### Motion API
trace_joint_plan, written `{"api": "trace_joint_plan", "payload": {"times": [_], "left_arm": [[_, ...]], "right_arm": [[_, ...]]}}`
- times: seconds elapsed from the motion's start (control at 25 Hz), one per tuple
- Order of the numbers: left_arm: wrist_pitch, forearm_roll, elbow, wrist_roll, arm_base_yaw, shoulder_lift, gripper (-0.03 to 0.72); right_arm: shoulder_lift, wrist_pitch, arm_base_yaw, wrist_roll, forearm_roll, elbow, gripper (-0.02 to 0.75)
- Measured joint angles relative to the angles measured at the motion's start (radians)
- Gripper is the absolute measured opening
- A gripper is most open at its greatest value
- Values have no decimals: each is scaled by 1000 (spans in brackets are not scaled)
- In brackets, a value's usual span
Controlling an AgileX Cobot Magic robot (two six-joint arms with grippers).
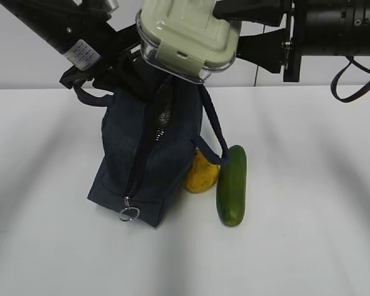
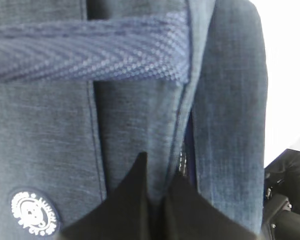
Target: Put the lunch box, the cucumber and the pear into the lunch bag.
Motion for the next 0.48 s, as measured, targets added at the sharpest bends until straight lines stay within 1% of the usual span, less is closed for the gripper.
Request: {"api": "trace_joint_plan", "payload": {"times": [0.12,0.48], "left_arm": [[-2,-4,0,1,3,0,1],[-9,27,0,1,8,2,1]], "right_arm": [[26,-21,2,2,-21,0,384],[93,-4,2,6,-41,-10,383]]}}
